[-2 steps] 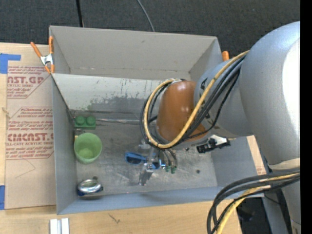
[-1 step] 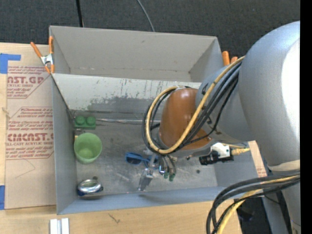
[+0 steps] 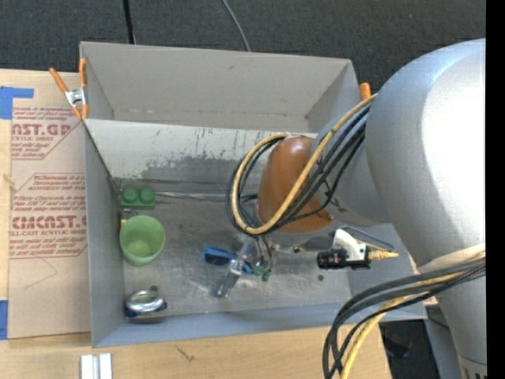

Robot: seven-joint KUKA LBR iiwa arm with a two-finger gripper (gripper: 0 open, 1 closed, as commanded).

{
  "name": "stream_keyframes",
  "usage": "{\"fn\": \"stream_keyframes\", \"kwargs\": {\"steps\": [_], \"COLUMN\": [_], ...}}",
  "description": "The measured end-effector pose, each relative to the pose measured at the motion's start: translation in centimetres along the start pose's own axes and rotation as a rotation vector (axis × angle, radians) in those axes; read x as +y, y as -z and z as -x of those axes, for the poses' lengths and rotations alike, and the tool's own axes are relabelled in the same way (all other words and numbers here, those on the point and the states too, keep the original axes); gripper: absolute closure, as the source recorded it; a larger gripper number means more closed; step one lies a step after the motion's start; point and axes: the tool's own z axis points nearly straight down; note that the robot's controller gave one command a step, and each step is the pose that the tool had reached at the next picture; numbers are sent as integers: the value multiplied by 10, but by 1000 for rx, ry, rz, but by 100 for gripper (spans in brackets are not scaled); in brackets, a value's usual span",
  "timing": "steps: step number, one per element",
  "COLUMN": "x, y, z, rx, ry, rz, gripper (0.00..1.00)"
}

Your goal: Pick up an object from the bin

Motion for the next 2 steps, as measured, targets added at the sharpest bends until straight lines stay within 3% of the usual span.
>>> {"fn": "stream_keyframes", "kwargs": {"steps": [1,2], "x": [1,3], "y": [1,3], "z": [0,0], "rx": [1,2], "ry": [2,3], "rz": [-1,1], "gripper": [0,100]}}
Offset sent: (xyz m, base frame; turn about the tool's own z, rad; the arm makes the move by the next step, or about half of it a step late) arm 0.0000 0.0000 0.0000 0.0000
